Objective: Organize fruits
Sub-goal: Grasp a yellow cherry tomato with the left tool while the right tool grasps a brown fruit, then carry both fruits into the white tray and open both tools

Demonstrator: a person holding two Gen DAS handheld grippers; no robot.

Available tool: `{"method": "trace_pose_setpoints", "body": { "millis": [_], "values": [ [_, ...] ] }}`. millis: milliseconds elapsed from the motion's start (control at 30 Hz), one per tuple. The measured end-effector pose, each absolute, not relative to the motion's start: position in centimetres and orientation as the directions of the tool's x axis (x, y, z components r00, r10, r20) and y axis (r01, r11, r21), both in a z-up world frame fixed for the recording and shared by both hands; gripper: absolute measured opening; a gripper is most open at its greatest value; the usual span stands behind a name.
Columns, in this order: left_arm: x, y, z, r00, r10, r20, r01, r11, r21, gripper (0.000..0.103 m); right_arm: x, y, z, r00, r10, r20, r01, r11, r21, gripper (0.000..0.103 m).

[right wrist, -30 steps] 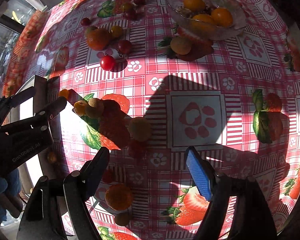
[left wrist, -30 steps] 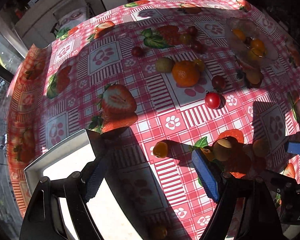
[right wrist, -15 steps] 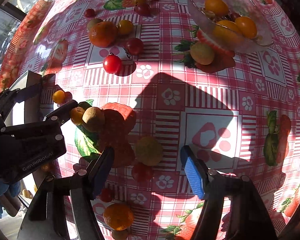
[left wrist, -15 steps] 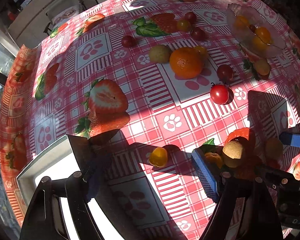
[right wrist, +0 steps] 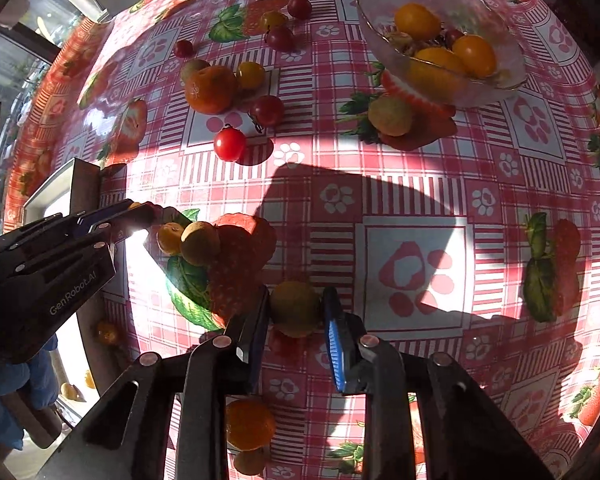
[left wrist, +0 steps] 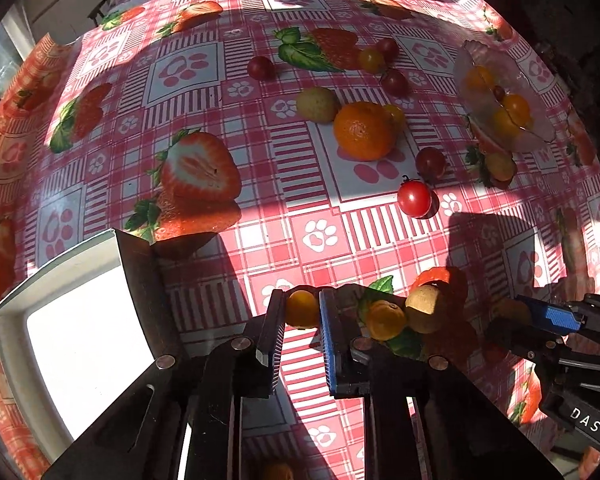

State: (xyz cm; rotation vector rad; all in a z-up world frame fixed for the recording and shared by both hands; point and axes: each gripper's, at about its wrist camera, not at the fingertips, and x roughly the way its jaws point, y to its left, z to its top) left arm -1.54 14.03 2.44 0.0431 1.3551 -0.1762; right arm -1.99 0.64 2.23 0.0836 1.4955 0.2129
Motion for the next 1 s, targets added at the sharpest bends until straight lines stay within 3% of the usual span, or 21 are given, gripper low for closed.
{"method": "trace_pose_setpoints", "body": {
  "millis": [567, 1000],
  "values": [
    [-6.1, 15.7, 7.9, 0.289, -0.159, -0.944, 0.132, 0.983, -0.125, 0.019, -4.9, -0.9, 5.8, 0.076, 0.246, -0.966, -0.108, 0.966, 0.237, 0.029],
    [-11.3, 21.1, 9.9, 0.332, -0.118, -0.936, 0.023, 0.993, -0.117, 0.019, -6.7, 4.2, 8.5, 0.077, 0.275, -0.959, -0.206, 0.945, 0.254, 0.029]
  ]
}}
